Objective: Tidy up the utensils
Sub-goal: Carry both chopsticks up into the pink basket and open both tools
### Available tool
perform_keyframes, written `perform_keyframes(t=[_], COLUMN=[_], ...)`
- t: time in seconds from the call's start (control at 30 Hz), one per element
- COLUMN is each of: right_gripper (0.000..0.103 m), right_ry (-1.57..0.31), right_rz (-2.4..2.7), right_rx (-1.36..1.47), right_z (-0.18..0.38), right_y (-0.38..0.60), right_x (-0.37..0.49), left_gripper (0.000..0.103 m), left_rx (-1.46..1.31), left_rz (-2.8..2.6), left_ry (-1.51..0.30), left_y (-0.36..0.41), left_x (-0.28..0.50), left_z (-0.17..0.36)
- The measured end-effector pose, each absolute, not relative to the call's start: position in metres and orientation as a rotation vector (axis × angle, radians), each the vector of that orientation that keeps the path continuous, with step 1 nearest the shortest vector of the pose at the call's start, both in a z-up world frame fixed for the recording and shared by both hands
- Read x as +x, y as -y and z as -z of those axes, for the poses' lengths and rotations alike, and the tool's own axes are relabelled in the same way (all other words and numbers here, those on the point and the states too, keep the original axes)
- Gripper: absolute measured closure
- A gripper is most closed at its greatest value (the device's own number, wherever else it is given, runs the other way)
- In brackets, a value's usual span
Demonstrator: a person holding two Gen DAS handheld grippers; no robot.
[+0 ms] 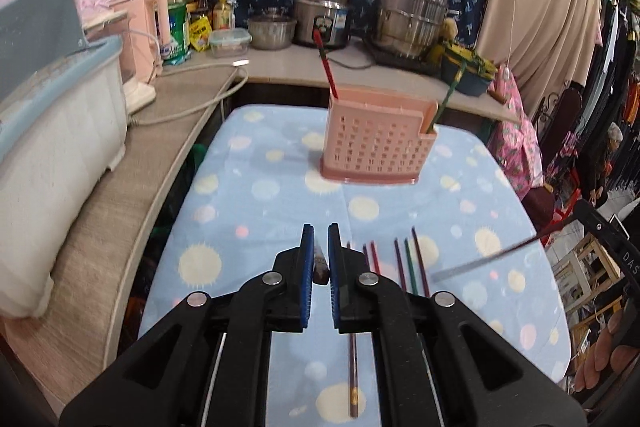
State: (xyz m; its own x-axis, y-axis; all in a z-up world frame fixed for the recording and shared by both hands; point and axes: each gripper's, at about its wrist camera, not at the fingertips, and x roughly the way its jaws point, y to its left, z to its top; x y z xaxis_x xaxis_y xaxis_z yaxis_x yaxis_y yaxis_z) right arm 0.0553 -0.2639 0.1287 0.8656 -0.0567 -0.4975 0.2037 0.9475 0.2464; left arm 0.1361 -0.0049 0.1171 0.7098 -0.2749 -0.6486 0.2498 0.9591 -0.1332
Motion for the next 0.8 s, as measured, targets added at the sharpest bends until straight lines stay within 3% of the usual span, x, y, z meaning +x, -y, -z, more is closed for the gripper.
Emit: perform_keyframes(t=[0.8], right_gripper=[0.096], right_ry=[-0.254], right_rz=[0.058], right_rx=[0.378], right_z=[-0.253], right_y=[0.298], right_x=[0.201], left_gripper=[0.097], left_rx=[-0.131], left_rz=[0.328], left_ry=[-0.433], left_y=[0.051], left_x=[0.258], left_z=[-0.273])
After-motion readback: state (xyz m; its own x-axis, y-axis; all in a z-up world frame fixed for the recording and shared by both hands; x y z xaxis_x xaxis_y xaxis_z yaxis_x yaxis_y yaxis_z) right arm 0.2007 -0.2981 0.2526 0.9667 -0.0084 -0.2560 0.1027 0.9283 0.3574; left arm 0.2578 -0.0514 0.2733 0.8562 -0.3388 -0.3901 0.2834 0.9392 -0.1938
